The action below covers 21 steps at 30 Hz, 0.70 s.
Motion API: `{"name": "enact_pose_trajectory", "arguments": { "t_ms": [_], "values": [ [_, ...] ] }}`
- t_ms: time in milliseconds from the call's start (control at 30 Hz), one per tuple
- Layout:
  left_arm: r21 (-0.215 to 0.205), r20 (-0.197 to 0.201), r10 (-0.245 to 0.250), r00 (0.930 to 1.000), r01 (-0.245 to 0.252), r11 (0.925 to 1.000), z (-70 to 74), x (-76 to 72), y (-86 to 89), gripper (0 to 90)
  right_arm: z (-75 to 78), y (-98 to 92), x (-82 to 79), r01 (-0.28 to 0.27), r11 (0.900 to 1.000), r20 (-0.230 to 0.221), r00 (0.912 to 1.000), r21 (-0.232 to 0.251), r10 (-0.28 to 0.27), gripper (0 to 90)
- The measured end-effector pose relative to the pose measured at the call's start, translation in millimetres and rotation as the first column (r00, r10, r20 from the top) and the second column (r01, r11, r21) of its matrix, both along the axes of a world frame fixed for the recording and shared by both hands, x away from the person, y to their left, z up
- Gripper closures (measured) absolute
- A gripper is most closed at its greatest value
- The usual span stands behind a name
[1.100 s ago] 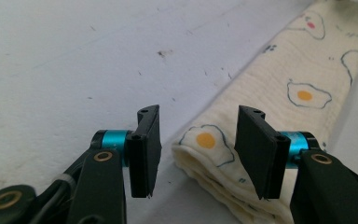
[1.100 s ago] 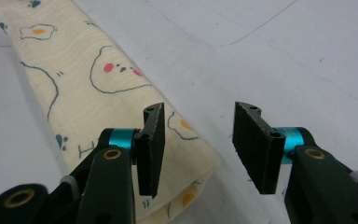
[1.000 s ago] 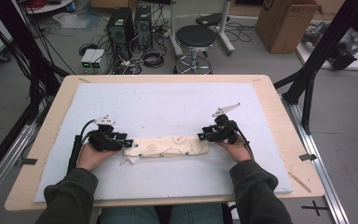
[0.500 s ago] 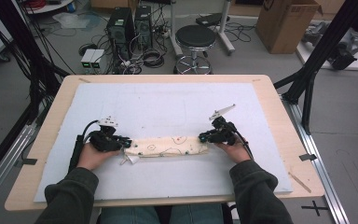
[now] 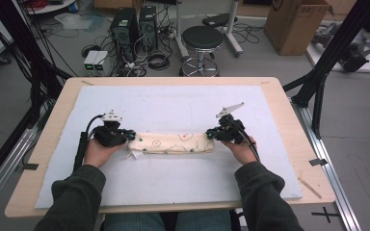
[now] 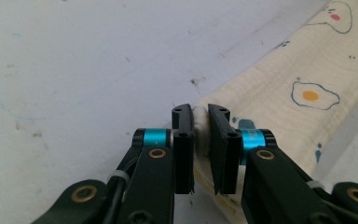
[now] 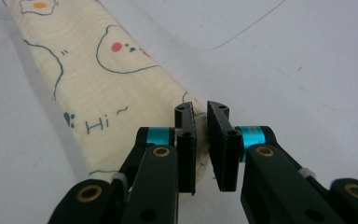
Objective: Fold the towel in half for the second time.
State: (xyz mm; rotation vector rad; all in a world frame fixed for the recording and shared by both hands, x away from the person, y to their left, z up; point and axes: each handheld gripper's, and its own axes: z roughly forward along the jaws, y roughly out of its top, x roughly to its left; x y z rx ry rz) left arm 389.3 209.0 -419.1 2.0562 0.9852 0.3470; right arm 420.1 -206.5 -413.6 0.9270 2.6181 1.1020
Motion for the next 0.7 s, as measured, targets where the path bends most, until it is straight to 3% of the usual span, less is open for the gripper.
{"name": "enact_pose_trajectory", "arguments": {
  "t_ms": [100, 200, 267, 567, 633, 700],
  "values": [
    [0.007, 0.017, 0.019, 0.9997, -0.019, 0.9998, 1.0, 6.6, -1.6, 80.4, 1.8, 1.0, 6.0, 0.018, 1.0, 0.001, 0.9998, -0.004, -0.018, 82.0],
    [0.019, 0.0, 0.03, 0.9995, -0.03, 0.9994, -1.3, 14.2, -2.4, 80.3, 1.5, 0.8, 13.4, 0.03, 1.0, -0.006, 0.9995, 0.006, -0.03, 82.0],
    [0.031, 0.009, 0.034, 0.9994, -0.035, 0.9989, -0.7, 18.2, -4.3, 80.2, 1.4, 1.9, 17.7, 0.042, 0.999, 0.0, 0.9991, 0.008, -0.042, 82.0],
    [0.023, 0.016, 0.064, 0.9978, -0.065, 0.9976, -3.4, 31.2, -5.0, 80.1, -0.6, 4.8, 33.5, 0.078, 0.997, -0.004, 0.9969, -0.018, -0.078, 82.0],
    [0.03, 0.011, 0.068, 0.9976, -0.068, 0.9972, -5.5, 32.4, -4.9, 79.8, -0.3, 5.2, 35.4, 0.084, 0.996, 0.015, 0.9964, -0.012, -0.084, 82.0],
    [0.02, 0.013, 0.069, 0.9975, -0.069, 0.9974, -6.6, 33.0, -4.9, 78.2, -3.1, 5.1, 37.3, 0.093, 0.996, -0.006, 0.9956, -0.011, -0.094, 81.6]
  ]
}}
